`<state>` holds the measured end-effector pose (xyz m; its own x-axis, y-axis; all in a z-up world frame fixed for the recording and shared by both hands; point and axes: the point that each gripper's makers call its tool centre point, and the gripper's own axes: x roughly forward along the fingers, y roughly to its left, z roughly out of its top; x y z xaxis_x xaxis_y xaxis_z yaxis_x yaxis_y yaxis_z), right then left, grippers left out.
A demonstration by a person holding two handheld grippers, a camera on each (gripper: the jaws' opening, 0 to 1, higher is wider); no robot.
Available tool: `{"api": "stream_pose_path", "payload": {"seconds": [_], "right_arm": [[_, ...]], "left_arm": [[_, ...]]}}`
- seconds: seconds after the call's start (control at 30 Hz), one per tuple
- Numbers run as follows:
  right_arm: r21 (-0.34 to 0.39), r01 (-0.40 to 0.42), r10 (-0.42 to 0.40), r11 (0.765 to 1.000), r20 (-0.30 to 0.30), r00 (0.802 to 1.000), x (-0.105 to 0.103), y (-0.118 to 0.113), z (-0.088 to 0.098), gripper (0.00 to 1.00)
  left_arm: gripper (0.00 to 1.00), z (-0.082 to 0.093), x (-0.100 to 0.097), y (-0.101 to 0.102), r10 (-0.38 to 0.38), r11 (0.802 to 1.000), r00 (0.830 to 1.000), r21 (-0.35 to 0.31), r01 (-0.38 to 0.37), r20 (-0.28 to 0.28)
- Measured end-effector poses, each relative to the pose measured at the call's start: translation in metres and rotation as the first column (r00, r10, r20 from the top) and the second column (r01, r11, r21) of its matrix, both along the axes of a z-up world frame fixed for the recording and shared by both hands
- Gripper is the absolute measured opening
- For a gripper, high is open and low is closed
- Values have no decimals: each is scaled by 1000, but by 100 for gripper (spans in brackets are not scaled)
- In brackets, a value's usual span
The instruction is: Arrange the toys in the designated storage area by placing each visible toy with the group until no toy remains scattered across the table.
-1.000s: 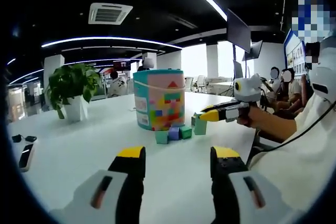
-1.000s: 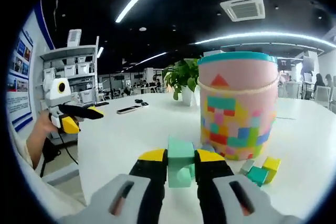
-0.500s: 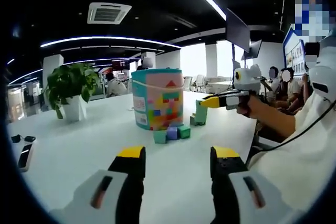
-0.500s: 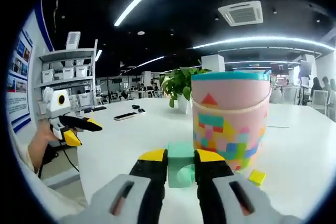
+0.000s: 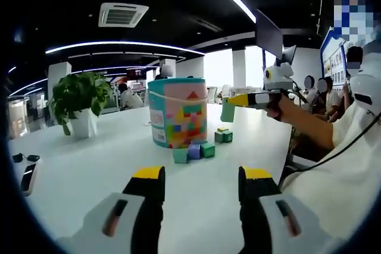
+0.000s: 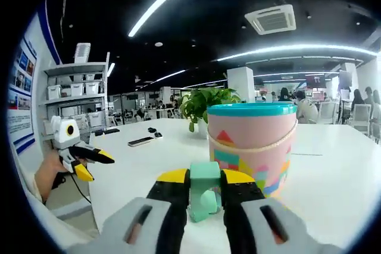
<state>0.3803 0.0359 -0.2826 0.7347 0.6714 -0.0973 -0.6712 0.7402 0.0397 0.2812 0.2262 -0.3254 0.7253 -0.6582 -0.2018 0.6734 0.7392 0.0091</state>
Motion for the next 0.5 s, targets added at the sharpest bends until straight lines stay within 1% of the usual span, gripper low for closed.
{"api": "stream_pose_path", "payload": {"seconds": [0.07,0.13,0.2,0.3,0.33,0.43,0.5], "right_arm": [[50,-1,3,999,-26,1000,-1,0,5,20],[74,4,-3,997,-10,1000,1,-2,14,20],[77,7,-7,997,3,1000,2,-1,24,20],[71,-6,3,997,37,999,2,4,38,20],[46,-25,22,999,65,998,2,7,44,20],[16,-48,46,999,71,996,3,14,51,20],[19,-53,52,998,69,996,5,14,57,20]], "left_arm": [[51,0,0,-1,0,1000,1000,0,0,-1],[51,-2,-1,-2,-4,1000,1000,3,4,-4],[51,-2,-1,-3,-9,1000,1000,7,9,-4],[51,-2,-1,-1,-5,1000,1000,5,5,-5],[51,-2,-1,0,-3,1000,1000,3,3,-5],[51,-2,0,2,4,1000,1000,0,-4,-6],[50,-3,0,2,6,1000,1000,-1,-6,-7]]}}
